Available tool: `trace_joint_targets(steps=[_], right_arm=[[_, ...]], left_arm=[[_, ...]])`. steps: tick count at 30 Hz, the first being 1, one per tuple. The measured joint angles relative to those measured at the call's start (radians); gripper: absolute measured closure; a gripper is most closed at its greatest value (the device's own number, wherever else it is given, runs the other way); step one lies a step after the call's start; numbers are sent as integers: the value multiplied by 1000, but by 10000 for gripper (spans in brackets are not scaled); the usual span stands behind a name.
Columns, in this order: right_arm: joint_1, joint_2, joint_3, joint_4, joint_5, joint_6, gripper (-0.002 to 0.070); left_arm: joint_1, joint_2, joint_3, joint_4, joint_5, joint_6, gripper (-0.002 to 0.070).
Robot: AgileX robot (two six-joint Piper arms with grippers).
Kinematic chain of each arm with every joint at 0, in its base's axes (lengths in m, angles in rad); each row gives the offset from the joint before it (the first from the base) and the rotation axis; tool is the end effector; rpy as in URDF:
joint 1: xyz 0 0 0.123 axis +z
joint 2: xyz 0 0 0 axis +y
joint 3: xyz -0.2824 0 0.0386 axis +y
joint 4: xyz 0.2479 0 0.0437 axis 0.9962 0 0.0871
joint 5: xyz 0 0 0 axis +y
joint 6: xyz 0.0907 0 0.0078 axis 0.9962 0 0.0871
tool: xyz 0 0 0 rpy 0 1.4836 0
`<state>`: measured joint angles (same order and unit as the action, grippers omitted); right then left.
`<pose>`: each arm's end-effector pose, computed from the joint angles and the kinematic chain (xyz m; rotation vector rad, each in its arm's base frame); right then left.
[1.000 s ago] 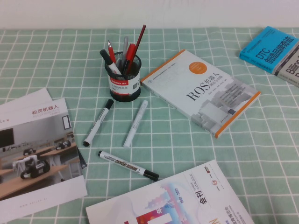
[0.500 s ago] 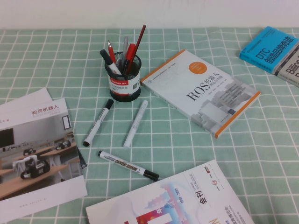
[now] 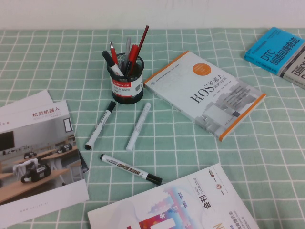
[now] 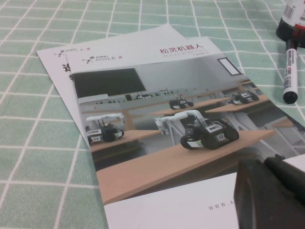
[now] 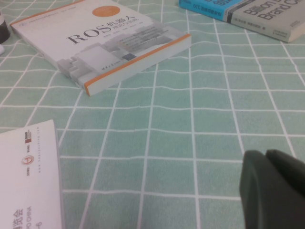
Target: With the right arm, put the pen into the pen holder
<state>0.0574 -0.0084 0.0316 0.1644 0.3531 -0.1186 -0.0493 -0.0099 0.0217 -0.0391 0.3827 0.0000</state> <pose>0.0529 0.0082 0.1715 -0.0594 1.8557 0.1173 0.0522 -0.0039 0.1719 0.0223 1.8783 -0.0725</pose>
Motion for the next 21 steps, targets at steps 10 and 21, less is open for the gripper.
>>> trace_joint_targets(steps=[10, 21], right_arm=[[0, 0, 0, 241, -146, 0, 696], [0, 0, 0, 639, -336, -2, 696]], left_arm=[[0, 0, 0, 0, 0, 0, 680], [0, 0, 0, 0, 0, 0, 680]])
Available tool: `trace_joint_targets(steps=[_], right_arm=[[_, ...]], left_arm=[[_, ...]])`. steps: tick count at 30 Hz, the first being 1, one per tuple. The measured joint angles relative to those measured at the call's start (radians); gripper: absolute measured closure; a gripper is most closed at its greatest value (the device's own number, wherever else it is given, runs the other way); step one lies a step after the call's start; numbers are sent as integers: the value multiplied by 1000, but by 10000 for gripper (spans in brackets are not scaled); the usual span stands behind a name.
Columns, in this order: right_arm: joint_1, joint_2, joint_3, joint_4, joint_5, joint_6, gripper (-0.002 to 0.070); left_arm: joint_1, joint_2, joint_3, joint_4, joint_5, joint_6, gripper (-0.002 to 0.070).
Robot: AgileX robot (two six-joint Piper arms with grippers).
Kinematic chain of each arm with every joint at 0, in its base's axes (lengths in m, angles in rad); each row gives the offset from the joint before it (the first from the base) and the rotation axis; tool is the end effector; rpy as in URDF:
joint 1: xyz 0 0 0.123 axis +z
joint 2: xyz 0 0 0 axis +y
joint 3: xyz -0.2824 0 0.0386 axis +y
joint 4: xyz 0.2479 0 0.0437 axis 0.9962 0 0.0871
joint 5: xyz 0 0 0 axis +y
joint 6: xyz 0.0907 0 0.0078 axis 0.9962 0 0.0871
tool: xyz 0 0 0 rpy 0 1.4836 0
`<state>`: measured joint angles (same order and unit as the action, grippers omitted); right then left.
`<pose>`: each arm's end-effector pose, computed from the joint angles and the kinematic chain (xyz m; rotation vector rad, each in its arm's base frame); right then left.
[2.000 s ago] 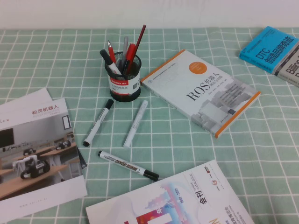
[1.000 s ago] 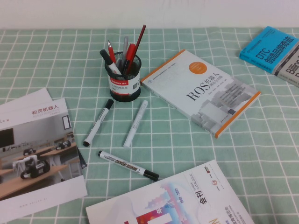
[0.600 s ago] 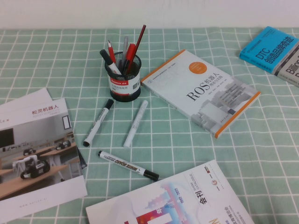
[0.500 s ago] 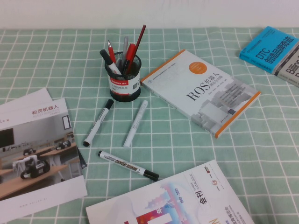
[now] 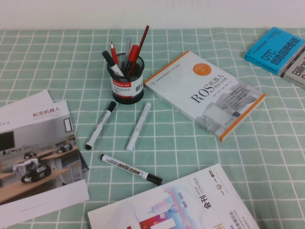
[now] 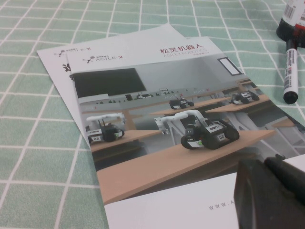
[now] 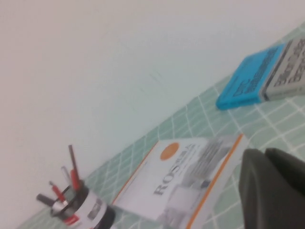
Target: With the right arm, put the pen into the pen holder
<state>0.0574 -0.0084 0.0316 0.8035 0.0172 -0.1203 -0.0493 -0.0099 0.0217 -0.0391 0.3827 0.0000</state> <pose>0.0569 0.0045 0.2018 0.4671 1.4768 0.5994 0.0522 -0.0039 0.1719 0.0223 1.8783 -0.0725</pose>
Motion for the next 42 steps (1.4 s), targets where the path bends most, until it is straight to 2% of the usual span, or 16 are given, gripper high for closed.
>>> trace_joint_targets(steps=[2, 6, 17, 24, 28, 36, 42], right_arm=[[0, 0, -5, 36, 26, 0, 696], [0, 60, -110, 26, 196, 0, 696], [0, 594, -598, -286, 691, -2, 696], [22, 865, -730, -359, 818, -2, 696], [151, 1015, -782, -382, 775, 12, 696], [553, 1367, -1040, -557, 710, 43, 696], [676, 1600, -1283, -570, 709, -119, 678]], left_arm=[[0, 0, 0, 0, 0, 0, 680], [0, 0, 0, 0, 0, 0, 680], [0, 0, 0, 0, 0, 0, 680], [0, 0, 0, 0, 0, 0, 680], [0, 0, 0, 0, 0, 0, 680], [0, 0, 0, 0, 0, 0, 680], [0, 0, 0, 0, 0, 0, 680]])
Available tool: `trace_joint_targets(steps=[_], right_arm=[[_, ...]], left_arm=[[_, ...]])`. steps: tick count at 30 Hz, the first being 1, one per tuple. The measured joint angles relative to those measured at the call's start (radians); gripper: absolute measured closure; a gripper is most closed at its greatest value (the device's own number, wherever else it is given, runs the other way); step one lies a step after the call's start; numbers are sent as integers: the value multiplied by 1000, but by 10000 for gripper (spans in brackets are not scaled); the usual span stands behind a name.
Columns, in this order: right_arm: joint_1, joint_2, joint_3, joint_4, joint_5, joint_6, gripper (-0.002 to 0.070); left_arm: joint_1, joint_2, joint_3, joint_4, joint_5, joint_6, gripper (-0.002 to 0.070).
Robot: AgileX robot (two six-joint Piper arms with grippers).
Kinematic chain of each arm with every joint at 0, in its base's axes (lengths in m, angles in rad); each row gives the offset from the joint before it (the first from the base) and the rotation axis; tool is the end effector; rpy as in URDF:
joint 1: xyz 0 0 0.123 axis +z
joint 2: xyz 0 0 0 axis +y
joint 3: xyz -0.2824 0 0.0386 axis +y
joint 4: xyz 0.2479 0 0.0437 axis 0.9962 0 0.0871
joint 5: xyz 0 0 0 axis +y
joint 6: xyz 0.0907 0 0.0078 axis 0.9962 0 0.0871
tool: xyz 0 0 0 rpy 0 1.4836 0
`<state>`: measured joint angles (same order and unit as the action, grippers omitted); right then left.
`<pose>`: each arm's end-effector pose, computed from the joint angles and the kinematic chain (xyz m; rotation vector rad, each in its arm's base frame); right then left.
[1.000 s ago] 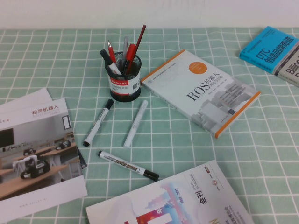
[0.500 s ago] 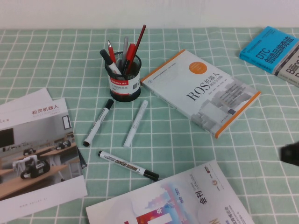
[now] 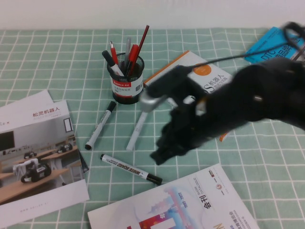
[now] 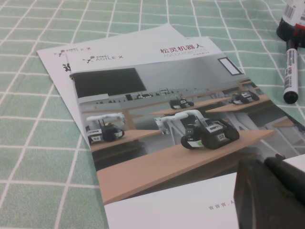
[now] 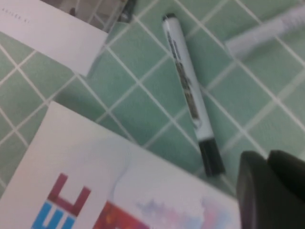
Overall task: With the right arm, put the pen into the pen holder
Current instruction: Pick up the pen on the table
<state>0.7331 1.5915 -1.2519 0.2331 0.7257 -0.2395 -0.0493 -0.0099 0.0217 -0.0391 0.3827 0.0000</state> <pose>0.2462 0.2405 0.2892 -1.0589 2.3551 0.4532 0.0522 -0.0039 0.1719 0.0223 1.8783 -0.0725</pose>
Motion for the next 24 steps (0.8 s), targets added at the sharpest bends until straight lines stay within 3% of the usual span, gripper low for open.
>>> trace_joint_targets(steps=[3, 8, 10, 24], right_arm=[[15, 104, -110, -1, 43, -71, 584], [15, 275, -272, -3, 133, -180, 340], [15, 327, -318, -3, 152, -212, 304], [34, 557, -511, 39, 259, -407, 342]], left_arm=[[0, 0, 0, 0, 0, 0, 680], [0, 0, 0, 0, 0, 0, 680], [0, 0, 0, 0, 0, 0, 680], [0, 0, 0, 0, 0, 0, 680]])
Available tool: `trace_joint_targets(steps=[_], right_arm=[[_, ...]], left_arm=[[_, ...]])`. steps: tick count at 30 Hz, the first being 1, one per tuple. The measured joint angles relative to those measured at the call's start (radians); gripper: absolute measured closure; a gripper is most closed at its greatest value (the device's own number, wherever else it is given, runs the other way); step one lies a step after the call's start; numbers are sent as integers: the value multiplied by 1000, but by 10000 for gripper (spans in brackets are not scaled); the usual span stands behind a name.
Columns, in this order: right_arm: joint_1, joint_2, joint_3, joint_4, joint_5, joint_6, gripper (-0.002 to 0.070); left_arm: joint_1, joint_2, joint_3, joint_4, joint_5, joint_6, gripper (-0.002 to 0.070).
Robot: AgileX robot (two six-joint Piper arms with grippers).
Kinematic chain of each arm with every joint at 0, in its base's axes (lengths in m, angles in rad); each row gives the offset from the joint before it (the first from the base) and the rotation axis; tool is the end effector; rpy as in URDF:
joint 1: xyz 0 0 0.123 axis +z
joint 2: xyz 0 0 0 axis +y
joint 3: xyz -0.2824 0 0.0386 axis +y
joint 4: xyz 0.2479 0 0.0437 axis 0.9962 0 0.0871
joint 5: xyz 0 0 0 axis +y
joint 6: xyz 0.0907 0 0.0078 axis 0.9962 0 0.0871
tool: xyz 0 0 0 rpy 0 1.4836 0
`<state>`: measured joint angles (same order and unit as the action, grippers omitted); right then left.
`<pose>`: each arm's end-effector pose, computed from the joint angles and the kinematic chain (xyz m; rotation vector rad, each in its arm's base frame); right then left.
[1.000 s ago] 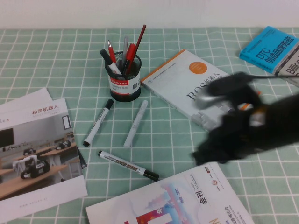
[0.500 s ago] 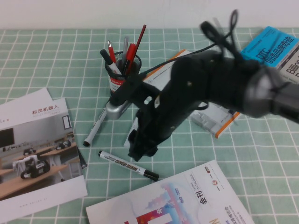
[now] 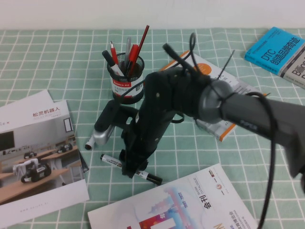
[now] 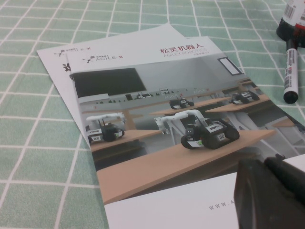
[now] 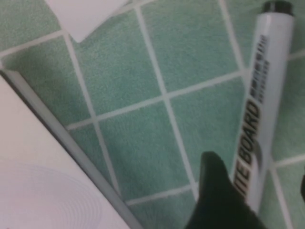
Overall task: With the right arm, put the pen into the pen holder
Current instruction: Pick up the pen on the table
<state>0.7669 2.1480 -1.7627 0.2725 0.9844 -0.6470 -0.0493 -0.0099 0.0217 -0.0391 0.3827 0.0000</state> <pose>0.3165 0.3333 0.2013 -1.7173 2.2697 0.3798 0.0522 -0.0039 0.1719 0.0223 1.8783 -0.0725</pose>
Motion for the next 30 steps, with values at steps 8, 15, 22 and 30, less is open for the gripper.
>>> trace_joint_targets(steps=[8, 15, 22, 30], right_arm=[[29, 59, -58, -30, 23, -2, 342], [30, 83, -77, -74, 22, -2, 344], [26, 104, -108, -74, 31, -2, 353], [24, 110, -121, -91, 33, 1, 555]], left_arm=[[0, 0, 0, 0, 0, 0, 680], [0, 0, 0, 0, 0, 0, 680], [0, 0, 0, 0, 0, 0, 680], [0, 0, 0, 0, 0, 0, 680]])
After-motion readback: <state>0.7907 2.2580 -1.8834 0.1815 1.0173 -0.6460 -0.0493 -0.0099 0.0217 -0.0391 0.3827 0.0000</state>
